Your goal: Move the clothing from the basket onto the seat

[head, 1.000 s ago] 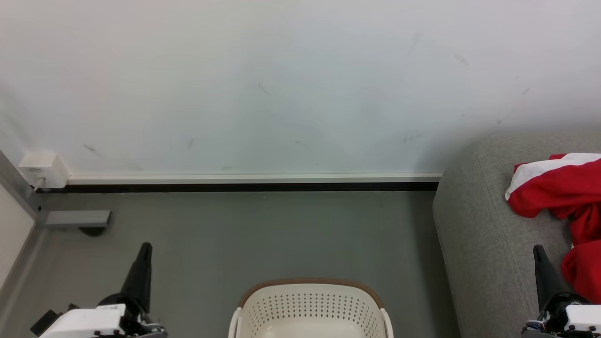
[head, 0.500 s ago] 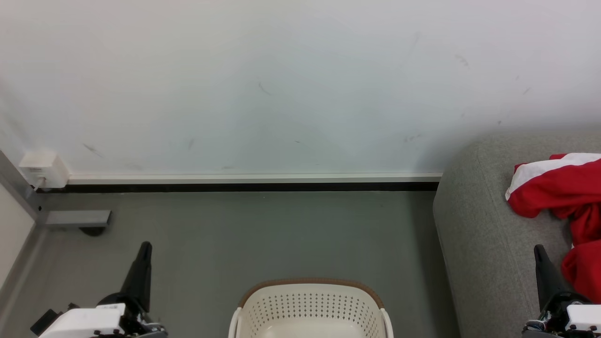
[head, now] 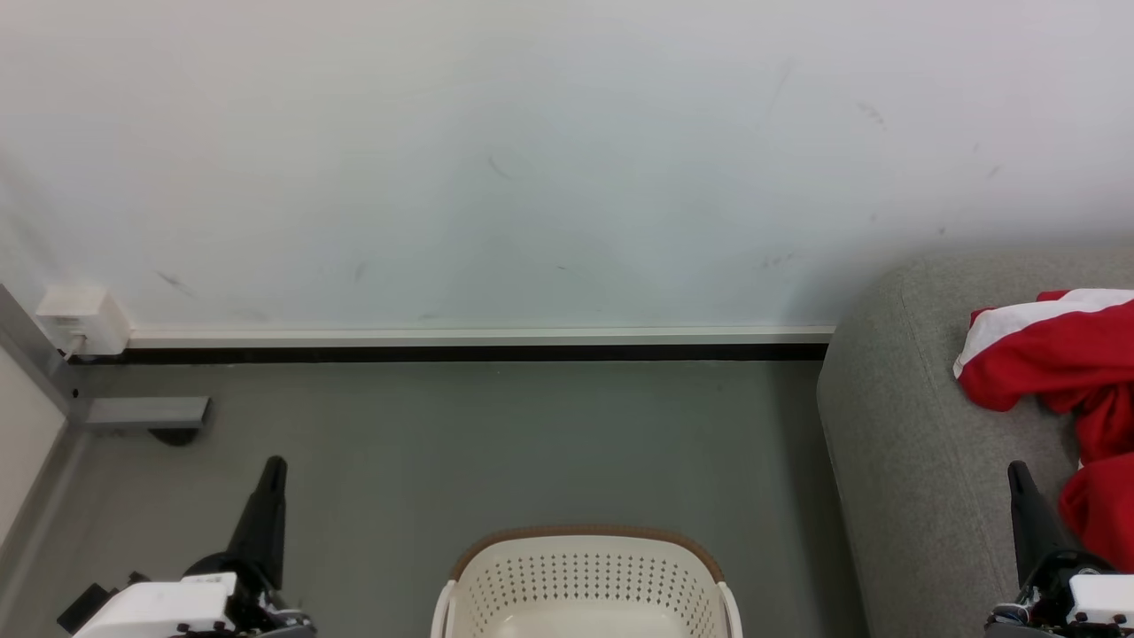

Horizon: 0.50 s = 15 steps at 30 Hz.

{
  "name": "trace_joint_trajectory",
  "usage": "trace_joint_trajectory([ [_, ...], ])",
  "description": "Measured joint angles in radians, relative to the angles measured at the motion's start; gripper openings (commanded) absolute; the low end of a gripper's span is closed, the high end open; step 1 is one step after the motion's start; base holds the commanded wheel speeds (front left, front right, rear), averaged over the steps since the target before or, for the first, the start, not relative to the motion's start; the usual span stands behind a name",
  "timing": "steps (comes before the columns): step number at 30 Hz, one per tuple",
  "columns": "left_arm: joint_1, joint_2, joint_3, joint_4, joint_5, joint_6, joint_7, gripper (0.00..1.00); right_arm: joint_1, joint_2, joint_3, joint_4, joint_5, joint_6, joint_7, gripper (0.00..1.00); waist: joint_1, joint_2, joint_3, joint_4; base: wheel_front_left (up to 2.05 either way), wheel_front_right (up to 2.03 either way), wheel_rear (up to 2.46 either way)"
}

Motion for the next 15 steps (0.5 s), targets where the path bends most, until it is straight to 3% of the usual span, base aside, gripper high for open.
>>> trace_joint_trajectory([
  [15, 0.0, 0.0, 0.0, 0.0, 0.0, 0.0, 0.0, 0.0, 0.0, -0.007, 0.012, -0.001, 0.011, 0.0, -0.007, 0.0, 0.0, 0.0, 0.0, 0.0, 0.0, 0.0, 0.0],
])
